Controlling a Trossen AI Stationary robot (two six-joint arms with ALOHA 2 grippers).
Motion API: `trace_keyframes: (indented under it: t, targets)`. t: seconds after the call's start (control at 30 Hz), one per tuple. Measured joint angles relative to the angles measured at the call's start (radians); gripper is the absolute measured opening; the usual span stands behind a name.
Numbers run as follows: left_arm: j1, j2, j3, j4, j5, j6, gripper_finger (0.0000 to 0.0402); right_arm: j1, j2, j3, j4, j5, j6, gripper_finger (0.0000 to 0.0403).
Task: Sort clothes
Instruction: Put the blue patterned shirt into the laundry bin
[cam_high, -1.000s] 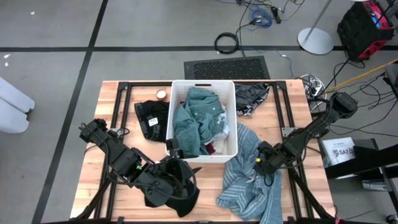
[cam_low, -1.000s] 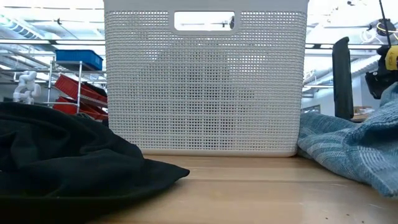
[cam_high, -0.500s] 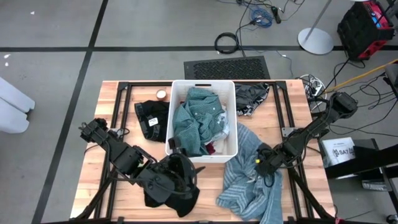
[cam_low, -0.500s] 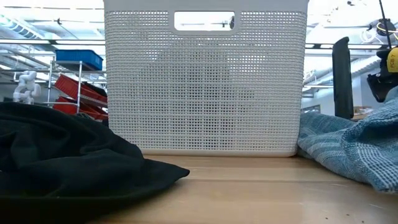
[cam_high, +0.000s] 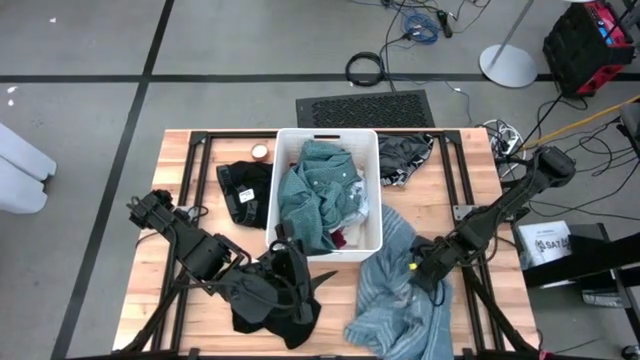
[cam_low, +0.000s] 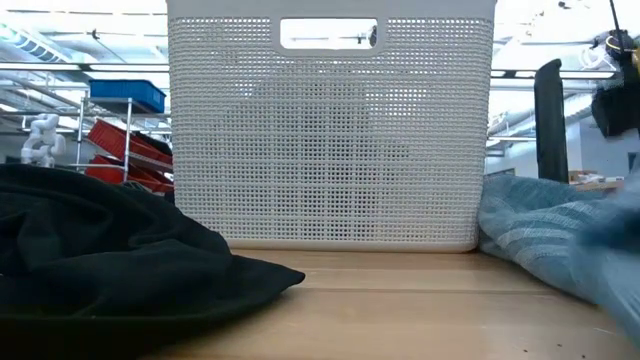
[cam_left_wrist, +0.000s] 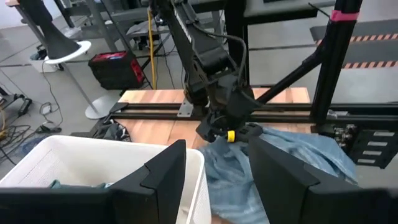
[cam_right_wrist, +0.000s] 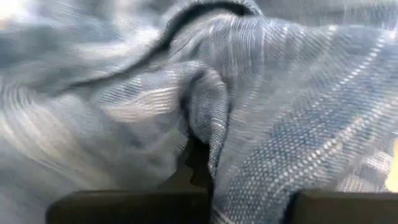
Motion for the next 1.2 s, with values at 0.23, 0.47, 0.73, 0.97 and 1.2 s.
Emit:
trace_keyframes:
  t: [0.23,0.47,0.73,0.97,1.2]
  targets:
    - [0.000,-0.010,0.000,0.029,0.002,0.001,0.0184,0.032,-0.062,0.161,-0.014,0.024,-0.094,0.0007]
    - [-0.003,-0.021,0.000,0.032,0.025,0.001,0.0184,0.104,-0.085,0.362,-0.062,0.056,-0.209,0.0007]
    - [-0.004,-0.021,0.000,0.024,0.027,0.021,0.0184,0.182,-0.088,0.620,-0.036,0.189,-0.434,0.0009]
    - [-0.004,-0.021,0.000,-0.091,0.019,0.017,0.0184,0.199,-0.088,0.838,0.064,0.251,-0.814,0.0012]
    - [-0.004,-0.022,0.000,-0.417,-0.139,-0.131,0.0184,0.131,-0.088,0.972,0.237,0.250,-1.286,0.0013]
